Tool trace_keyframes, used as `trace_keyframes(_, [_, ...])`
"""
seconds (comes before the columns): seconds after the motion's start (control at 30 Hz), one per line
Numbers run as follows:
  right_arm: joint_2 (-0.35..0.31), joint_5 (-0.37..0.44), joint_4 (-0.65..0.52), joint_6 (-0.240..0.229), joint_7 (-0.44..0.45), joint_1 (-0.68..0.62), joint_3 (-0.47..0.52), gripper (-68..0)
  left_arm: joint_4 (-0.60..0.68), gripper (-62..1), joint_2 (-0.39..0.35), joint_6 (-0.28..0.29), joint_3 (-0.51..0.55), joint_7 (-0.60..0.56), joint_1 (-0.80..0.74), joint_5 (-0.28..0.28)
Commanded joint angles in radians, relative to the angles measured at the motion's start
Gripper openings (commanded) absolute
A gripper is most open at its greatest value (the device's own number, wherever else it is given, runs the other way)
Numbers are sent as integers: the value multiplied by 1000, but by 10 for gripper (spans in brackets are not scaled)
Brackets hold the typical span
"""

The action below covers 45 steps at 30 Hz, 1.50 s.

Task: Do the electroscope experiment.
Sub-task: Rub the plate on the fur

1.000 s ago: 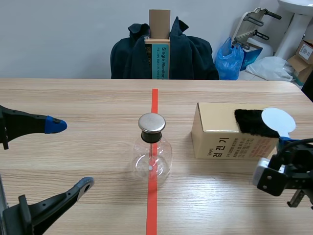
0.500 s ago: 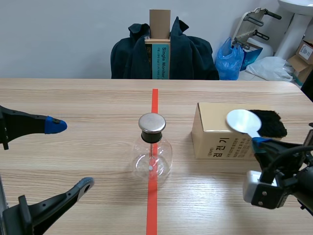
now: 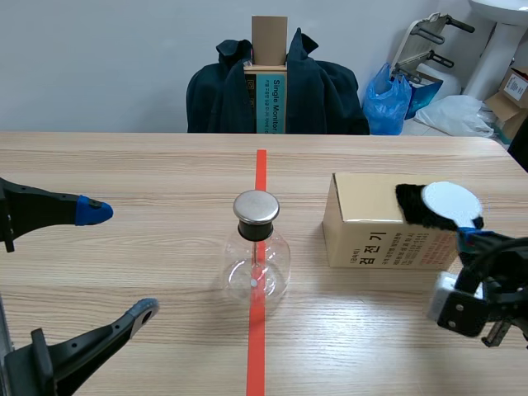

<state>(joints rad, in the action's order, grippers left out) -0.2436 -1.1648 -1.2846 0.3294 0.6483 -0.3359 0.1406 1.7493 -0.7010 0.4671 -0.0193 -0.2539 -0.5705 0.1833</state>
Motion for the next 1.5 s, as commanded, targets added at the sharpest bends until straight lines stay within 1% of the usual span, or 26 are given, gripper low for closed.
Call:
trace_keyframes(0.0, [-17, 2, -6, 7, 106, 6, -11, -669, 8, 14, 8, -2, -1, -10, 3, 11])
trace_keyframes(0.03, [-16, 2, -6, 7, 114, 6, -11, -669, 8, 14, 8, -2, -1, -10, 3, 11])
trace_keyframes(0.07, [-13, 3, -6, 7, 75, 5, -11, -669, 8, 14, 8, -2, -1, -10, 3, 11])
trace_keyframes(0.13, [-10, 5, -6, 7, -89, 3, -10, -669, 8, 14, 8, -2, -1, -10, 3, 11])
trace_keyframes(0.17, [-11, 5, -6, 6, -146, 3, -10, -669, 8, 14, 8, -2, -1, -10, 3, 11])
trace_keyframes(0.2, [-15, 4, -6, 6, -159, 3, -10, -669, 8, 14, 8, -2, -1, -10, 3, 11])
trace_keyframes(0.23, [-21, 0, -6, 6, -118, 4, -10, -669, 8, 14, 8, -2, -1, -10, 3, 11])
trace_keyframes(0.3, [-31, -2, -6, 7, 50, 7, -11, -669, 8, 14, 8, -2, -1, -10, 3, 11])
trace_keyframes(0.33, [-31, -2, -6, 9, 104, 9, -11, -669, 8, 14, 8, -2, -1, -10, 3, 11])
trace_keyframes(0.37, [-30, 0, -6, 10, 106, 9, -11, -669, 8, 14, 8, -2, -1, -10, 3, 11])
trace_keyframes(0.4, [-27, 8, -6, 11, 62, 8, -11, -669, 8, 14, 8, -2, -1, -10, 3, 11])
trace_keyframes(0.47, [-27, 16, -5, 10, -74, 5, -11, -669, 8, 14, 8, -2, -1, -10, 3, 11])
trace_keyframes(0.5, [-28, 16, -5, 10, -112, 5, -11, -669, 8, 14, 8, -2, -1, -10, 3, 11])
trace_keyframes(0.53, [-28, 16, -5, 10, -118, 6, -11, -669, 8, 14, 8, -2, -1, -10, 3, 11])
trace_keyframes(0.57, [-28, 16, -5, 10, -106, 6, -11, -669, 8, 14, 8, -2, -1, -10, 3, 11])
trace_keyframes(0.67, [-28, 16, -5, 10, -15, 6, -11, -669, 8, 14, 8, -2, -1, -10, 3, 11])
trace_keyframes(0.7, [-28, 16, -5, 10, -3, 6, -11, -669, 8, 14, 8, -2, -1, -10, 3, 11])
trace_keyframes(0.97, [-28, 18, -5, 10, -6, 6, -10, -669, 8, 14, 8, -2, -1, -6, 3, 11])
trace_keyframes(1.1, [-28, 36, -5, 10, -16, -3, -2, -669, 8, 14, 8, -2, -1, 3, 3, 11])
trace_keyframes(1.2, [-28, 41, -5, 10, -32, -28, 33, -669, 8, 14, 8, -2, -1, 23, 3, 11])
trace_keyframes(1.3, [-29, 75, -9, 11, -27, -47, 71, -669, 8, 14, 8, -2, -1, 24, 3, 11])
trace_keyframes(1.4, [-29, 103, -34, 11, -21, -56, 114, -669, 8, 14, 8, -2, -1, 23, 3, 11])
trace_keyframes(1.47, [-29, 104, -62, 11, -21, -61, 149, -669, 8, 14, 8, -2, -1, 23, 3, 11])
